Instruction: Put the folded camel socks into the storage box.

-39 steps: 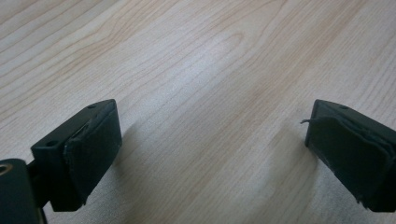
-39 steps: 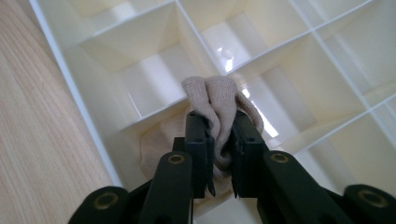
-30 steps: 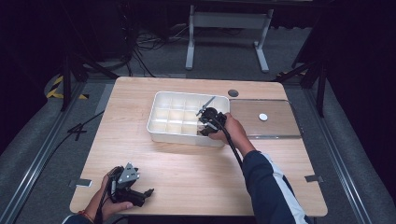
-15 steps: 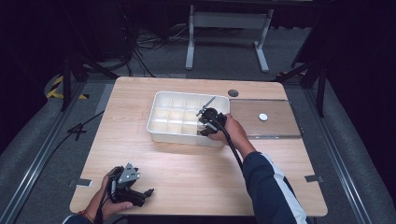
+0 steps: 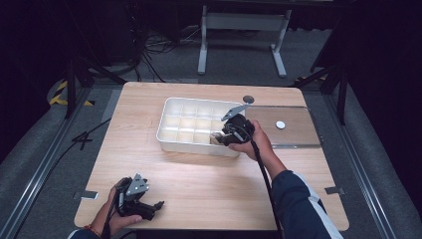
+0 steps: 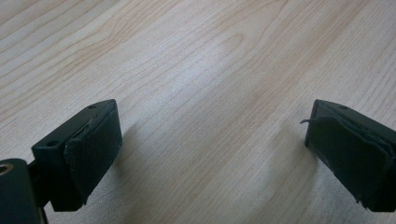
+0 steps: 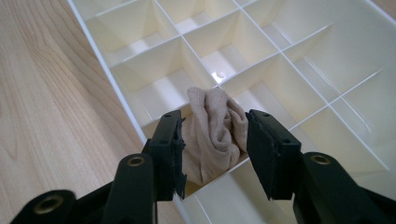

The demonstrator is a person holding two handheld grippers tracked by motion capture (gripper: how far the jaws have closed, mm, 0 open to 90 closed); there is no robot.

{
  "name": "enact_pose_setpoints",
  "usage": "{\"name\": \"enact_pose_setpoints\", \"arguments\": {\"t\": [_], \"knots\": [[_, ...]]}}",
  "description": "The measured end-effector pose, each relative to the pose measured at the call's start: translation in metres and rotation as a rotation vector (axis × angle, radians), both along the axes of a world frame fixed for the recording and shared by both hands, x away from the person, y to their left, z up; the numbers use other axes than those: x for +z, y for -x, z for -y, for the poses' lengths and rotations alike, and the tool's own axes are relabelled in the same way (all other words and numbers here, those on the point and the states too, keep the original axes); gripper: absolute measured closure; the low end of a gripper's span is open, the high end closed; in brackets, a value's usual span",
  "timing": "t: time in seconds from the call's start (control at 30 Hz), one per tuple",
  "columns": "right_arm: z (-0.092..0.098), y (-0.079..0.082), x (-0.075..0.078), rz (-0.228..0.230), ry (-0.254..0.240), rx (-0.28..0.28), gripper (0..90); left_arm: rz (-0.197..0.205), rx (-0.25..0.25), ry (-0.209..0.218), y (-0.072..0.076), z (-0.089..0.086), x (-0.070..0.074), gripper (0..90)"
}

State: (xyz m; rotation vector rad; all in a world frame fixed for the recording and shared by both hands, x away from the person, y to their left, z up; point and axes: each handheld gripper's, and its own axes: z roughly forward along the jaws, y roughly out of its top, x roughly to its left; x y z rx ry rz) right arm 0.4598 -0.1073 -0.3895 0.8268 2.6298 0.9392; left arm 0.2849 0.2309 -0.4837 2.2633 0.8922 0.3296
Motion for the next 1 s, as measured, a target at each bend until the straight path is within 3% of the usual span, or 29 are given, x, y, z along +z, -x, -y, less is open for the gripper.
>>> {"name": "enact_pose_setpoints", "arguments": {"t": [0.3, 0.6, 0.77, 1.0], "knots": [[0.009, 0.019, 0.013, 0.055, -0.024, 0.016, 54.7, 0.000, 0.000, 0.000, 0.000, 0.000, 0.000, 4.2], [0.022, 0.036, 0.015, 0.087, 0.002, 0.039, 53.1, 0.000, 0.000, 0.000, 0.000, 0.000, 0.000, 4.2], [0.034, 0.048, 0.020, 0.117, -0.004, 0.044, 51.8, -0.001, -0.001, -0.002, 0.000, 0.000, 0.000, 4.2], [0.047, 0.063, 0.022, 0.161, 0.023, 0.050, 48.2, 0.000, 0.000, 0.000, 0.000, 0.000, 0.000, 4.2]]}}
